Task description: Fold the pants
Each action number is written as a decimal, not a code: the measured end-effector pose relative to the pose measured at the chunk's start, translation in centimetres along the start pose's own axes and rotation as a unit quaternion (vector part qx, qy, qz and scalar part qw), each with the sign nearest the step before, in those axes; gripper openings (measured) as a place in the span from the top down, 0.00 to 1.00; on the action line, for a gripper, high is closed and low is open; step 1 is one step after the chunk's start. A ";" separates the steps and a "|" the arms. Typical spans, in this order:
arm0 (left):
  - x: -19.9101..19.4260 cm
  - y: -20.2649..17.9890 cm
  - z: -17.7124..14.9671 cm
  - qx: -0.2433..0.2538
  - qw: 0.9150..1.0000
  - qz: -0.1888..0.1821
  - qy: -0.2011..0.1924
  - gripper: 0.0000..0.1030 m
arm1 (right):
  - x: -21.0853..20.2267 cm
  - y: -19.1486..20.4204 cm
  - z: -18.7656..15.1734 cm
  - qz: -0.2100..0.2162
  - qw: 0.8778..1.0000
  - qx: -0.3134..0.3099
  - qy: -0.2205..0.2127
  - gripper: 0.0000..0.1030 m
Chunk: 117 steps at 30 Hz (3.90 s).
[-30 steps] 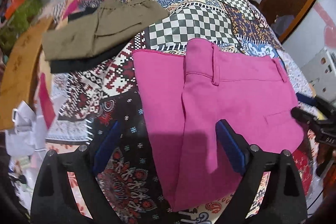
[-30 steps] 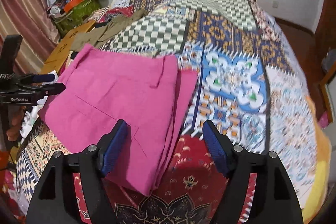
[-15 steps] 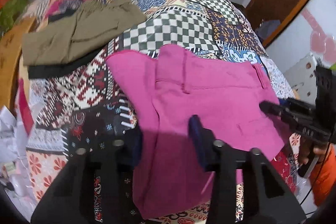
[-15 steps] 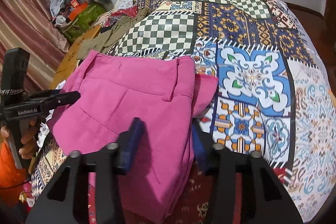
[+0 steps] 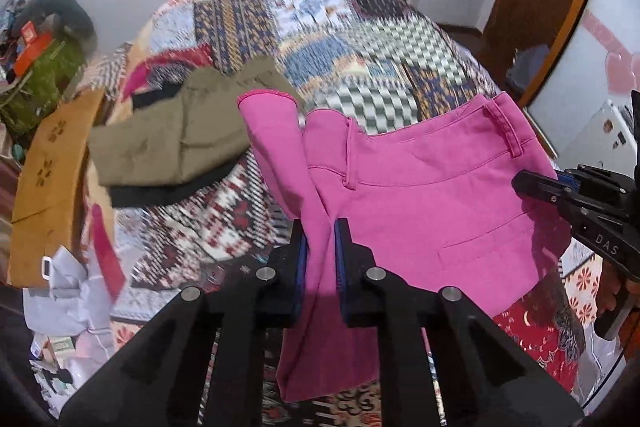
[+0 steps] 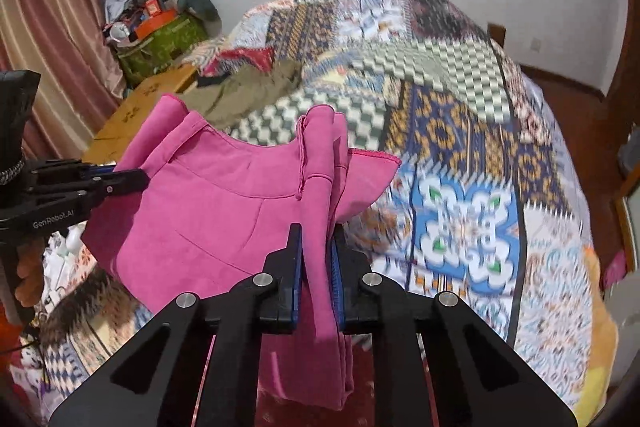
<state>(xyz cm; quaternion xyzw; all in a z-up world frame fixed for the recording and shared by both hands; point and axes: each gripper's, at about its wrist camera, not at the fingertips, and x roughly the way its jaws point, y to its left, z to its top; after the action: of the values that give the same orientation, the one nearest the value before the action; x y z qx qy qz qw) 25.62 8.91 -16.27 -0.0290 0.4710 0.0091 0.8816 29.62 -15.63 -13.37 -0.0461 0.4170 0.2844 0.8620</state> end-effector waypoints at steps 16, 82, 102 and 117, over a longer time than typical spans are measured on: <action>-3.2 11.7 6.3 -0.066 0.992 0.052 -0.090 0.88 | 2.9 8.3 10.4 0.005 0.995 -0.073 -0.073 0.89; -21.5 9.2 -1.4 -0.023 0.958 0.124 -0.258 0.57 | -8.9 24.1 4.1 0.024 0.954 -0.117 -0.275 0.81; -33.0 2.3 -10.6 -0.049 0.901 0.139 -0.408 0.01 | -17.6 26.3 -3.8 0.003 0.911 -0.119 -0.395 0.12; -33.3 2.5 -11.8 -0.059 0.901 0.133 -0.409 0.00 | -18.2 26.5 -6.0 -0.004 0.909 -0.103 -0.404 0.00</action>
<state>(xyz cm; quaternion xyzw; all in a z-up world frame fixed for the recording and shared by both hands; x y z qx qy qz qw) -2.79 11.08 4.80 -0.0118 0.0674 0.1649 0.9839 2.55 -3.69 0.45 -0.0176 0.0015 0.3162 0.9485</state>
